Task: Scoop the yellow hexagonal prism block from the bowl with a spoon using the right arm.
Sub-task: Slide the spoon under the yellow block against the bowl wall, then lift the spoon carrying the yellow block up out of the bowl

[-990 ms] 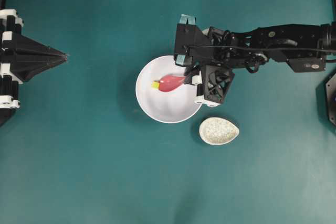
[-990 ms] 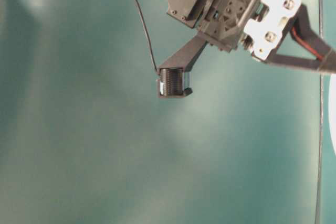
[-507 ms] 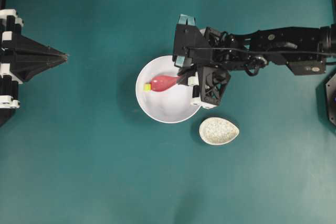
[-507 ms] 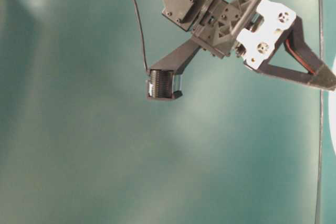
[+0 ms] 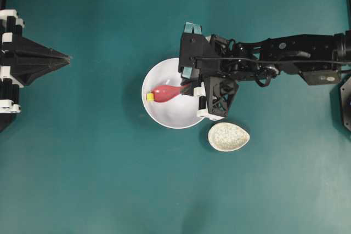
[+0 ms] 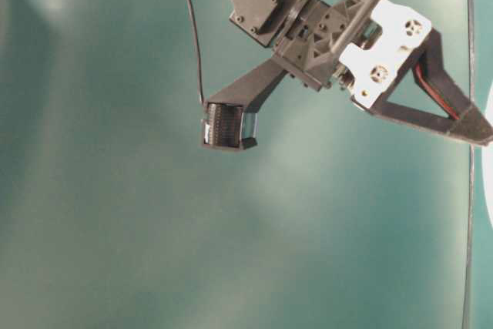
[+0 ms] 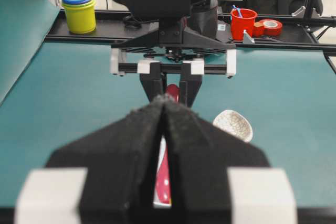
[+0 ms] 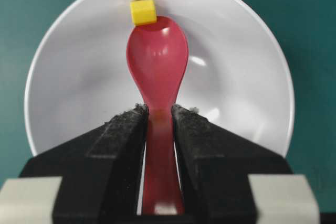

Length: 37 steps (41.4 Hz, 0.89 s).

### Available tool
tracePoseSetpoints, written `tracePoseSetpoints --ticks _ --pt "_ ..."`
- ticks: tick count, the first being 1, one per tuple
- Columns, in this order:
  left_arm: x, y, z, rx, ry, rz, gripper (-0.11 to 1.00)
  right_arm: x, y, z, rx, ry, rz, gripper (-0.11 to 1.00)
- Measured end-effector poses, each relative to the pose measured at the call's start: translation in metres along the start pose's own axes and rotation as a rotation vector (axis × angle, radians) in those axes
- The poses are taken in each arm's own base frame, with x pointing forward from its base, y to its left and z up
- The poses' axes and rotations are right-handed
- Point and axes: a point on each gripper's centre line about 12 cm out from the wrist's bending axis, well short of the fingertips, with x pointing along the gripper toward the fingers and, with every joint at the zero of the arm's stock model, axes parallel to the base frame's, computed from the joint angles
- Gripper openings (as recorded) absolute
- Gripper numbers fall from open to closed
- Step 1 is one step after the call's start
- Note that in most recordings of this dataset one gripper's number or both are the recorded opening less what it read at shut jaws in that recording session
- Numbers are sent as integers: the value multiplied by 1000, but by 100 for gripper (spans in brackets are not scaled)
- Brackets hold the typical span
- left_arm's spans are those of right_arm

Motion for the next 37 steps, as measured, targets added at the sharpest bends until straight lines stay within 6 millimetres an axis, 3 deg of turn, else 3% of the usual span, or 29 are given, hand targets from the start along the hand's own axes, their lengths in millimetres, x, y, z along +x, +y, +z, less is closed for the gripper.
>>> tracePoseSetpoints --ticks 25,37 --pt "0 0 1 0 -2 0 0 -2 3 8 -4 -30 3 23" --pt "0 0 0 0 0 0 0 -22 5 20 -9 -86 6 23"
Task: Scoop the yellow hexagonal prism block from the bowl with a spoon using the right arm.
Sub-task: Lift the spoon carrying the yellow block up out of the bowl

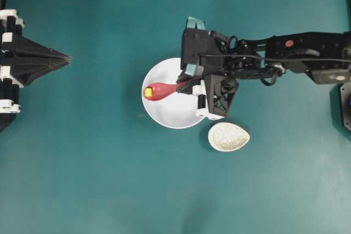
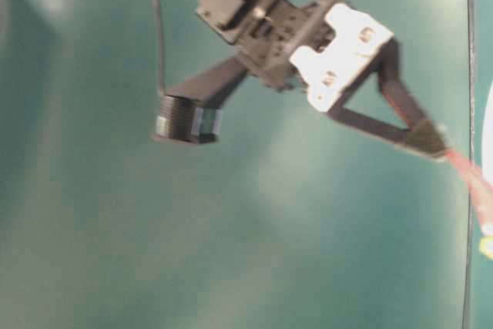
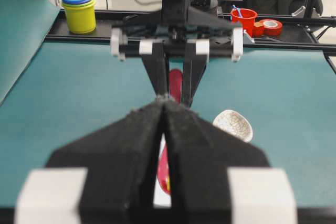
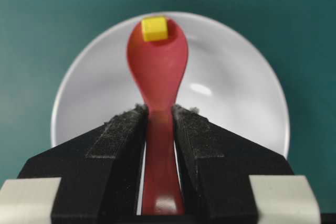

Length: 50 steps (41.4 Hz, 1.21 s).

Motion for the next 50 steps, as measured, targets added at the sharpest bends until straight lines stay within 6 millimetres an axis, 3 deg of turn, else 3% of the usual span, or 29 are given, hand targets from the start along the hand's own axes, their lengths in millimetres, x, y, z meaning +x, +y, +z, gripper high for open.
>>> tracePoseSetpoints --ticks 8,16,33,50 --pt "0 0 1 0 -2 0 0 -22 1 16 -3 -108 -6 23" --pt "0 0 1 0 -2 0 0 -49 0 20 -4 -250 -24 23" --pt "0 0 1 -2 -5 0 0 -111 -1 7 29 -468 -41 23" --pt "0 0 1 -2 -5 0 0 -121 -1 5 29 -489 -39 23"
